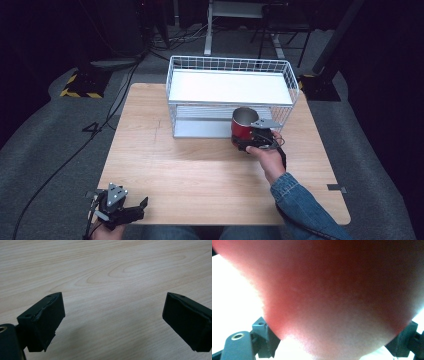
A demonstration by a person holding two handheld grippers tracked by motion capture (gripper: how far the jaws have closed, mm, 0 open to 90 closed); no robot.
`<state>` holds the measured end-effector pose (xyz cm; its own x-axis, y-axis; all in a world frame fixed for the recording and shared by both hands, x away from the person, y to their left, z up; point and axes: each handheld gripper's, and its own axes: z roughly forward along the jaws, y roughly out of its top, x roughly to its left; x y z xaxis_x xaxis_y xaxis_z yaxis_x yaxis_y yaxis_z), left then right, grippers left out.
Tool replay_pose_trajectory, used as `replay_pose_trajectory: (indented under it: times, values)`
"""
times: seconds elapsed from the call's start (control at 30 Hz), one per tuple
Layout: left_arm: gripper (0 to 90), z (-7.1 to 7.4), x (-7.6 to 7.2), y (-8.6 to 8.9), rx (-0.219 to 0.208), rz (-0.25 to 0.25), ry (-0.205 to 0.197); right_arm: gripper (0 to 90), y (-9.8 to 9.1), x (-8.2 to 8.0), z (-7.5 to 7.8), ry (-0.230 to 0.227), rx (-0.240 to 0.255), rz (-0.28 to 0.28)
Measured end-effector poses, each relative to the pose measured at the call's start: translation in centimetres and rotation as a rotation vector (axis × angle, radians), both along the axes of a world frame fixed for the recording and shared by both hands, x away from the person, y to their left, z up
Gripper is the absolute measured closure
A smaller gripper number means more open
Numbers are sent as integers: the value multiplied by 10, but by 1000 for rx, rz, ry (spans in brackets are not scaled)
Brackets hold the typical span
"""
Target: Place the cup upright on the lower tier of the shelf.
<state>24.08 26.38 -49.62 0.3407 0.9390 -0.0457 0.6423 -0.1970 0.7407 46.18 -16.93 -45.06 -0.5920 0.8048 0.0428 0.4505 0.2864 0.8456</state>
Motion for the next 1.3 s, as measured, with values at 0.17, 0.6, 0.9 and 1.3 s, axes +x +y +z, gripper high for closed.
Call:
replay_pose_trajectory:
  times: [0.17, 0.6, 0.9, 1.3]
  values:
    - [50, -1, -8, 8, -5, 27, 2, 168, 12, 16, -1, -13, 4, 3]
    - [50, -2, -18, 18, -15, 65, -3, 167, 38, 51, -10, -58, 23, -3]
    - [54, -3, -15, 17, -18, 54, 0, 167, 51, 68, -22, -103, 13, -16]
    - [53, -3, -12, 15, -15, 36, 9, 163, 55, 81, -31, -81, 29, -33]
